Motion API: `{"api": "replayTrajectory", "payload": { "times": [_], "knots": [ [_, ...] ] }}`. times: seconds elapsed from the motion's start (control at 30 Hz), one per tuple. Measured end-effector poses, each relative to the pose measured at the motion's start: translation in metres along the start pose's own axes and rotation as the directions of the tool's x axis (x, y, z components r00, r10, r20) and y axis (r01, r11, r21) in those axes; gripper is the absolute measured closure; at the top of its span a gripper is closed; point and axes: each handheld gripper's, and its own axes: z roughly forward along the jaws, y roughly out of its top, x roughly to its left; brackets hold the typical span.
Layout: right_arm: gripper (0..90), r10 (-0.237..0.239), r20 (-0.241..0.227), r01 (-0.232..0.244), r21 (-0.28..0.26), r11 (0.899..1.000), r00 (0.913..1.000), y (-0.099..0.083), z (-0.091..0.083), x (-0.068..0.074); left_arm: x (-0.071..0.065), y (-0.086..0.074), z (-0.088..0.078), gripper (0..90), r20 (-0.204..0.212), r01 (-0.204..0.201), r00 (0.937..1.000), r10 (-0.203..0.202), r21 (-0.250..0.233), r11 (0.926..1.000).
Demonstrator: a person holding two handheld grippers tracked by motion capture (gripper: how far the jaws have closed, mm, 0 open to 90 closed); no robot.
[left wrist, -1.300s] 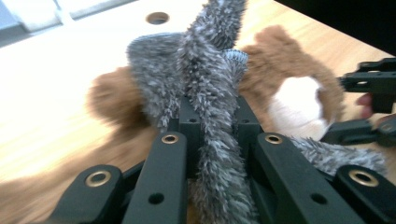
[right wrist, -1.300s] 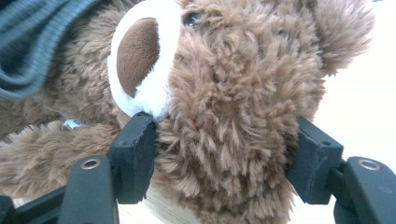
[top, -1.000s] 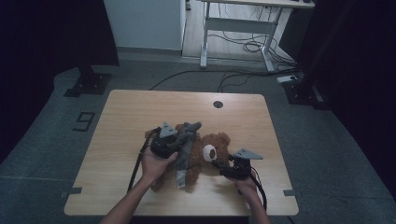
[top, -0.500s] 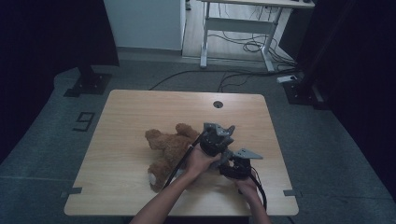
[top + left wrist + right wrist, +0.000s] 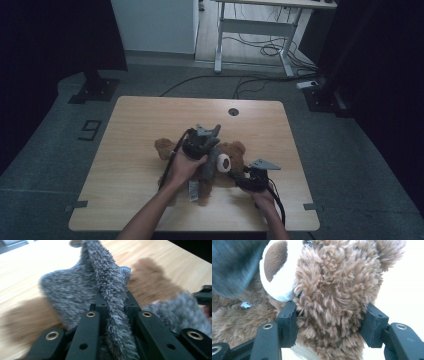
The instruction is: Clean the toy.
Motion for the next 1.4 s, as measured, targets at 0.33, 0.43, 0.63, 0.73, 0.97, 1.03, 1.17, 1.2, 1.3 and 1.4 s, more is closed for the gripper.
{"api": "replayTrajectory", "payload": {
  "times": [0.33,0.43,0.63,0.73,0.97,1.03,1.17,1.2,1.3,1.4],
  "knots": [
    [39.5,0.007,-0.009,-0.007,0.001,1.000,0.9999,-0.001,0.000,-0.001,0.059,-0.028,-0.048,78.3,-0.118,0.042,0.9923,-0.037,0.035,0.9985],
    [39.4,0.011,-0.010,-0.011,0.001,1.000,0.9999,-0.001,0.000,-0.001,0.081,-0.046,-0.049,78.2,-0.129,0.109,0.9864,-0.101,0.051,0.9927],
    [39.1,0.016,-0.012,-0.016,0.002,1.000,0.9998,-0.002,0.001,-0.001,0.102,-0.069,-0.050,78.1,-0.114,0.188,0.9767,-0.182,0.039,0.9815],
    [39.0,0.022,-0.015,-0.022,0.003,1.000,0.9997,-0.002,0.002,-0.002,0.096,-0.065,-0.053,78.2,-0.108,0.170,0.9800,-0.168,0.014,0.9854],
    [39.1,0.023,-0.011,-0.023,0.005,1.000,0.9997,-0.002,0.002,-0.002,0.067,-0.036,-0.052,78.2,-0.040,0.120,0.9917,-0.122,-0.058,0.9911],
    [39.2,0.017,-0.007,-0.017,0.005,1.000,0.9998,-0.002,0.002,-0.001,0.058,-0.026,-0.045,78.1,-0.020,0.110,0.9936,-0.111,-0.063,0.9920],
    [39.2,0.019,0.006,-0.019,0.002,1.000,0.9998,-0.003,0.002,0.000,0.041,-0.015,-0.024,77.6,-0.004,0.096,0.9953,-0.096,-0.037,0.9947],
    [39.2,0.020,0.009,-0.020,0.000,1.000,0.9998,-0.003,0.003,0.000,0.039,-0.014,-0.019,77.6,-0.002,0.096,0.9954,-0.096,-0.028,0.9950],
    [38.9,0.020,0.010,-0.020,0.001,1.000,0.9998,-0.003,0.002,0.000,0.036,-0.016,-0.013,77.8,0.005,0.091,0.9958,-0.091,-0.014,0.9957],
    [32.8,0.011,0.007,-0.011,0.004,1.000,0.9999,-0.002,0.002,0.000,0.032,-0.024,-0.013,78.3,0.015,0.076,0.9970,-0.076,-0.024,0.9968]
  ]
}}
